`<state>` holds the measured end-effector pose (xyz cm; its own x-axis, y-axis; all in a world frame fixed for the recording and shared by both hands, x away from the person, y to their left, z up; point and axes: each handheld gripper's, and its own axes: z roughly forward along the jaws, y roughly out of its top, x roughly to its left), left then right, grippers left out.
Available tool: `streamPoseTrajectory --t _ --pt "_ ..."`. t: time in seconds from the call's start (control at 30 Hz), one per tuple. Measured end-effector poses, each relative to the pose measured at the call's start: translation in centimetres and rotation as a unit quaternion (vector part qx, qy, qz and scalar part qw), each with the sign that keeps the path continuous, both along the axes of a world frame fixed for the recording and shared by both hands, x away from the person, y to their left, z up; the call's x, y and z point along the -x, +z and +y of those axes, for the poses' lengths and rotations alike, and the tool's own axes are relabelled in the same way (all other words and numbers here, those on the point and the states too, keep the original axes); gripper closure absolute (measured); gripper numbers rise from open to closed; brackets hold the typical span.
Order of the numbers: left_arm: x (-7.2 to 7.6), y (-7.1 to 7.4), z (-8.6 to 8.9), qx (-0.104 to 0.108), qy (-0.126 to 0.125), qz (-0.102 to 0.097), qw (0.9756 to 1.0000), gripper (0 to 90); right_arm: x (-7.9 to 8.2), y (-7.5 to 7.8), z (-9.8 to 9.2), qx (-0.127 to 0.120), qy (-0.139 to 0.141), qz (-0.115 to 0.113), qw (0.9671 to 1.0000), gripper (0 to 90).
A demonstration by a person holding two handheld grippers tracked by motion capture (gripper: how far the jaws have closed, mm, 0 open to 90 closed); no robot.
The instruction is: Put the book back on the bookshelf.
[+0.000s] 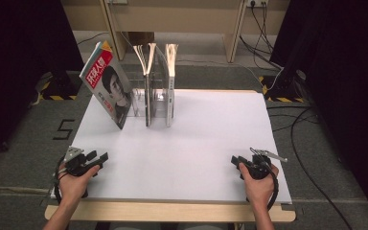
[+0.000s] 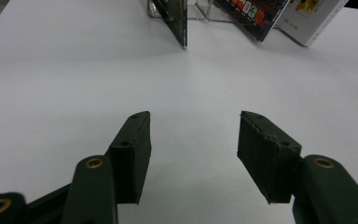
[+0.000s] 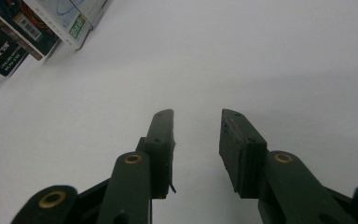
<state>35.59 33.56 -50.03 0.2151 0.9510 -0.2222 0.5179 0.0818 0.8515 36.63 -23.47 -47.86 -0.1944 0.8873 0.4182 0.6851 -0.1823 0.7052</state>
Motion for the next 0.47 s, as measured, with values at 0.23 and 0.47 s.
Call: streamPoseTrajectory --t 0.23,0.47 --pt "0.19 0.00 0.82 0.014 0.010 -0.007 0.9998 44.1 0.08 -0.04 -0.20 0.008 0.005 -0.005 0.9999 61.7" --pt "0.08 -0.09 0.96 0.037 0.010 -0.010 0.9992 44.4 0.28 0.06 0.02 0.024 -0.006 -0.024 0.9994 59.8"
